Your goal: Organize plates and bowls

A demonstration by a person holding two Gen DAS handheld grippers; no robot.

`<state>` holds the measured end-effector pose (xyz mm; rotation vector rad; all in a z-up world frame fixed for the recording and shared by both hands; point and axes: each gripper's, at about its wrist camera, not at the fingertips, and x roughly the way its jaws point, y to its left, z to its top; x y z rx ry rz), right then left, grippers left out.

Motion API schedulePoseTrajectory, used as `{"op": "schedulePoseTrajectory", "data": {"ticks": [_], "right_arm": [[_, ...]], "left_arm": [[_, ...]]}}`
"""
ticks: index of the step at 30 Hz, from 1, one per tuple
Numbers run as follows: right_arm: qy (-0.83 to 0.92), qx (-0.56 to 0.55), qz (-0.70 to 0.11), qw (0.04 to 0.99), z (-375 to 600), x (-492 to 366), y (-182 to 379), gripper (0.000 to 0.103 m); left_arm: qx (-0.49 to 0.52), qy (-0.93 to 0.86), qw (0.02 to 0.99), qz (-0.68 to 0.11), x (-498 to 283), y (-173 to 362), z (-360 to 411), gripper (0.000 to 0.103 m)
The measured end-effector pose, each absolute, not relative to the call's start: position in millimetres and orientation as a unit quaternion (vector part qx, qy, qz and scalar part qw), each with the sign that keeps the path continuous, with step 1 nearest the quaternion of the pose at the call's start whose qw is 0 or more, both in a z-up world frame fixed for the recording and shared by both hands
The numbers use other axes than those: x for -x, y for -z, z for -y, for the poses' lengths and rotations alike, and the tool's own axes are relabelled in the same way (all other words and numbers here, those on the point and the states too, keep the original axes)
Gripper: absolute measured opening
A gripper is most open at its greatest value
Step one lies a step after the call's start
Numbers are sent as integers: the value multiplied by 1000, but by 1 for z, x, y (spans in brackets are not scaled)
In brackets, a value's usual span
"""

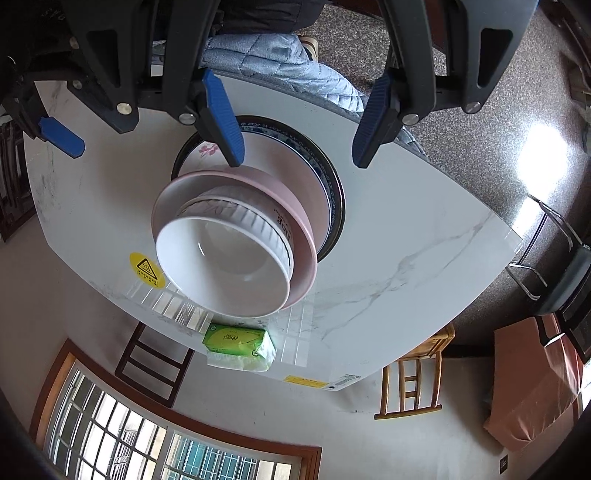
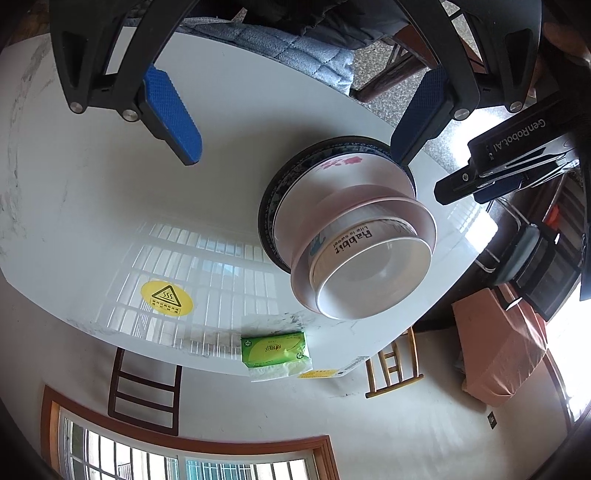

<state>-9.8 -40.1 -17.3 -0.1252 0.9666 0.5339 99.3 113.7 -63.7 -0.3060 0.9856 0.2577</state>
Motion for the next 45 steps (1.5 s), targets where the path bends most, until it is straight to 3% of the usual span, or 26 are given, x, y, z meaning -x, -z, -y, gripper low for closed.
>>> {"op": "schedulePoseTrajectory", "data": {"ticks": [45], "right_arm": [[-252,71,-477,839,40,17,28,102]], "left_arm": [[137,-126,856,-483,-100,63,-101,62]]}}
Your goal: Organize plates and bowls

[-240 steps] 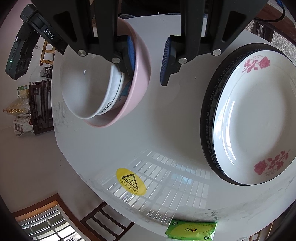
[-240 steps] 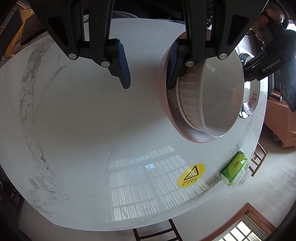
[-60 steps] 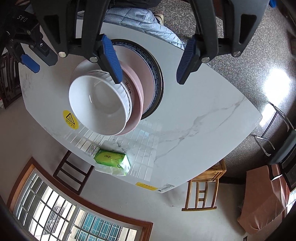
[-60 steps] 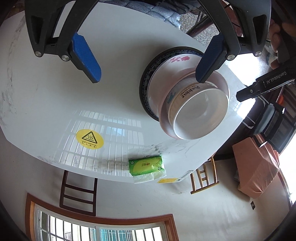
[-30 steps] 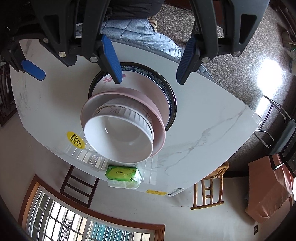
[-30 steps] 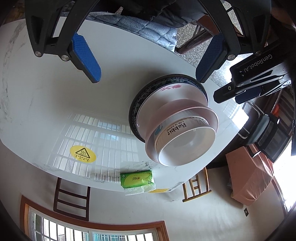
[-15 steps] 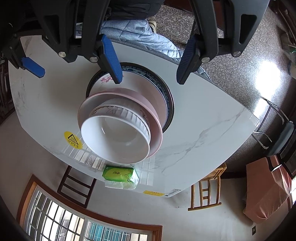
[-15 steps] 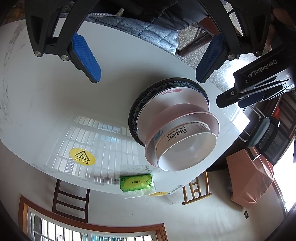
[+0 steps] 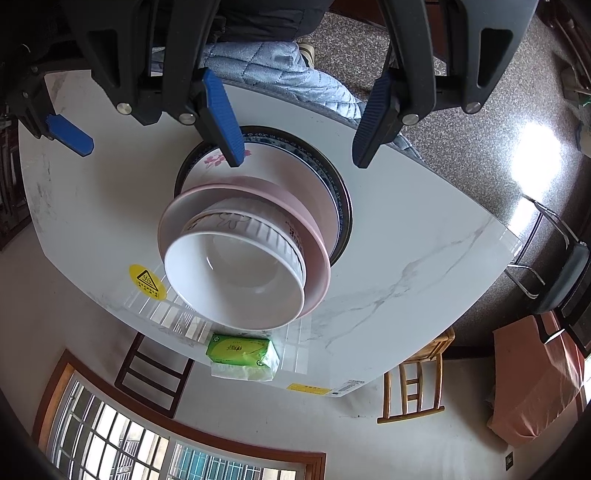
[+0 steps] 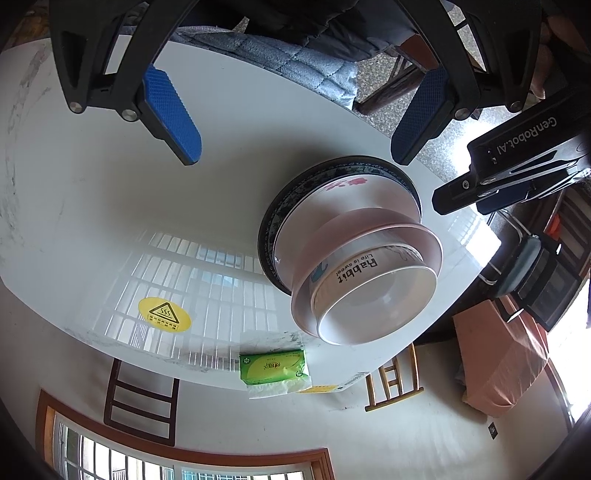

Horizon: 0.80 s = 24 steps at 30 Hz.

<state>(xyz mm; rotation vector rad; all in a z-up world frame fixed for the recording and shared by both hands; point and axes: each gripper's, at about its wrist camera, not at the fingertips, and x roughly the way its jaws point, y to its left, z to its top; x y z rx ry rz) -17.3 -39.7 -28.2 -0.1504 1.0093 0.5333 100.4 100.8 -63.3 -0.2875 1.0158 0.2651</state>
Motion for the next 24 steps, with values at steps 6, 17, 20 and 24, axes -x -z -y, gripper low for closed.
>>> {"op": "schedulePoseTrajectory", "data": {"ticks": [6,17,20,24], "right_arm": [[-253,73,-479,837,39,17,29,102],[-256,77,-479,836,36,18,30,102],[-256,77,-480,836,35,18,31,102],[-257,78,-480,835,35,18,31,102]], "left_arm": [[135,-126,855,-485,-101,63,-100,62],[141,-119,857,-480,-100,64,-103,62],[139,-117,858,-480,-100,64,-102,62],[140,-112,859,-480,-99,64,-101,62]]}}
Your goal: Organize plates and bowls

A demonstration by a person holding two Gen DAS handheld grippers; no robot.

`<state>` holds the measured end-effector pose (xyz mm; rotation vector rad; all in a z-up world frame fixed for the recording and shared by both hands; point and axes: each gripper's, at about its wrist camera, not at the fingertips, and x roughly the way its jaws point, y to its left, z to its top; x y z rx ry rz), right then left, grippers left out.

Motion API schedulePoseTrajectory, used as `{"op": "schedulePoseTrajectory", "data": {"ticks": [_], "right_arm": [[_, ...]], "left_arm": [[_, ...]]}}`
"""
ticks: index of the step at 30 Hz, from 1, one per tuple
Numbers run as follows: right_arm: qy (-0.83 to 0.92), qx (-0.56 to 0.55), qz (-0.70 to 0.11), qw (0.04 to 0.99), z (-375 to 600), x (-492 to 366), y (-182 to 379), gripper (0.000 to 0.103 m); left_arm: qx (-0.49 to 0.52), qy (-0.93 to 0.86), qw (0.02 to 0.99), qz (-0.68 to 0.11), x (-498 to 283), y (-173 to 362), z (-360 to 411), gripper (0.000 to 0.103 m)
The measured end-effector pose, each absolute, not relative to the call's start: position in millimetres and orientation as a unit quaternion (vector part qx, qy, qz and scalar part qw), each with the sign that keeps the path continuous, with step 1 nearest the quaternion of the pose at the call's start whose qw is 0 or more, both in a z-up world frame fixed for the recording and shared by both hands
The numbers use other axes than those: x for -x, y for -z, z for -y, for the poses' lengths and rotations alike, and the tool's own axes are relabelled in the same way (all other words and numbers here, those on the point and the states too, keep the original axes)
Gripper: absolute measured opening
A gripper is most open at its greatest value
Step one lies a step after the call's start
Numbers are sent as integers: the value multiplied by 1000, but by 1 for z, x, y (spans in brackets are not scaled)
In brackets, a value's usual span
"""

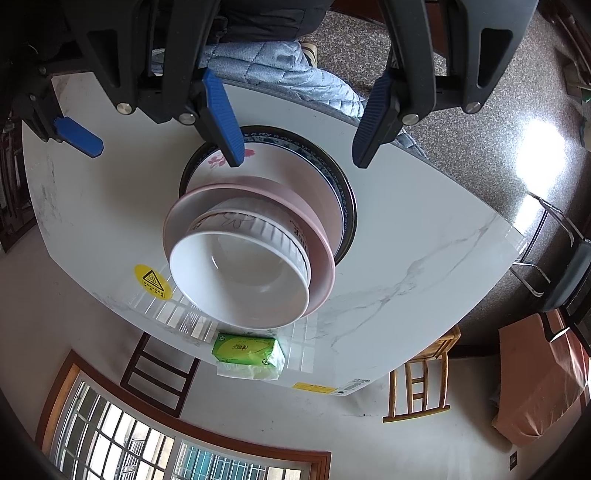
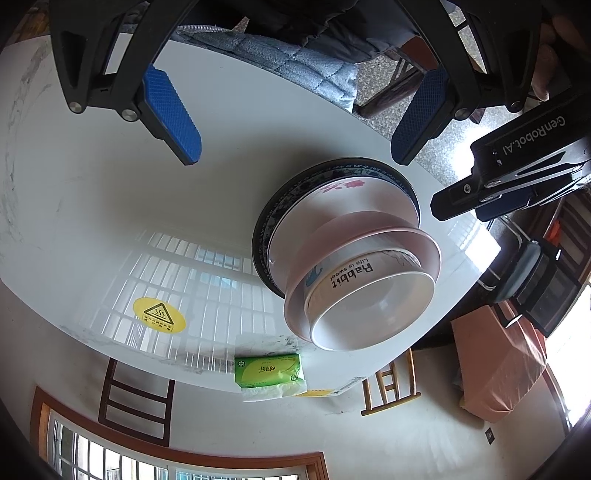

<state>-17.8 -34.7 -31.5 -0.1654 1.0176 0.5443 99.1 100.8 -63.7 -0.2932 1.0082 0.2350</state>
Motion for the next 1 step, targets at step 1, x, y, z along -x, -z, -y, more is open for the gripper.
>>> {"op": "schedulePoseTrajectory", "data": {"ticks": [1], "right_arm": [[-257,79,-480,835,35,18,32,102]], "left_arm": [[139,-113,859,-480,-99,64,-101,62]]}}
